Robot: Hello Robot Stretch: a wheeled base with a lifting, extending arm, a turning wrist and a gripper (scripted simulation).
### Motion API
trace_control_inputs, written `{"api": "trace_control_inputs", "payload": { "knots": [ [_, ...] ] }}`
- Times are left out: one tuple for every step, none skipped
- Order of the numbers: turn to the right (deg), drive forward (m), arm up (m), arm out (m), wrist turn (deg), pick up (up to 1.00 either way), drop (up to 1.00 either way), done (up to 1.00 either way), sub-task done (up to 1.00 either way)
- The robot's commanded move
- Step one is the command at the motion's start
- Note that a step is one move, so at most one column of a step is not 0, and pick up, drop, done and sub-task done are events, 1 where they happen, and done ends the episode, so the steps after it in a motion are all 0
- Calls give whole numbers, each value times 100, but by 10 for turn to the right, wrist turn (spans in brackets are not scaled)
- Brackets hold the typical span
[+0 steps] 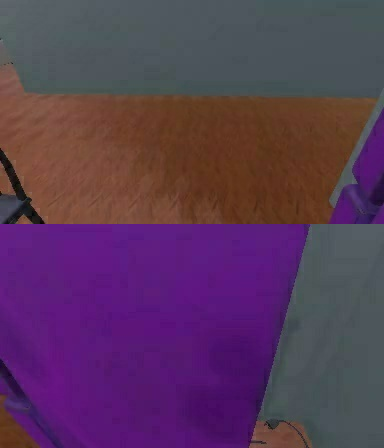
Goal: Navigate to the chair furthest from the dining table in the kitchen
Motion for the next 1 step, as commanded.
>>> {"api": "trace_control_inputs", "payload": {
  "knots": [
    [60,0,0,0,0,0,0,0,0]
  ]
}}
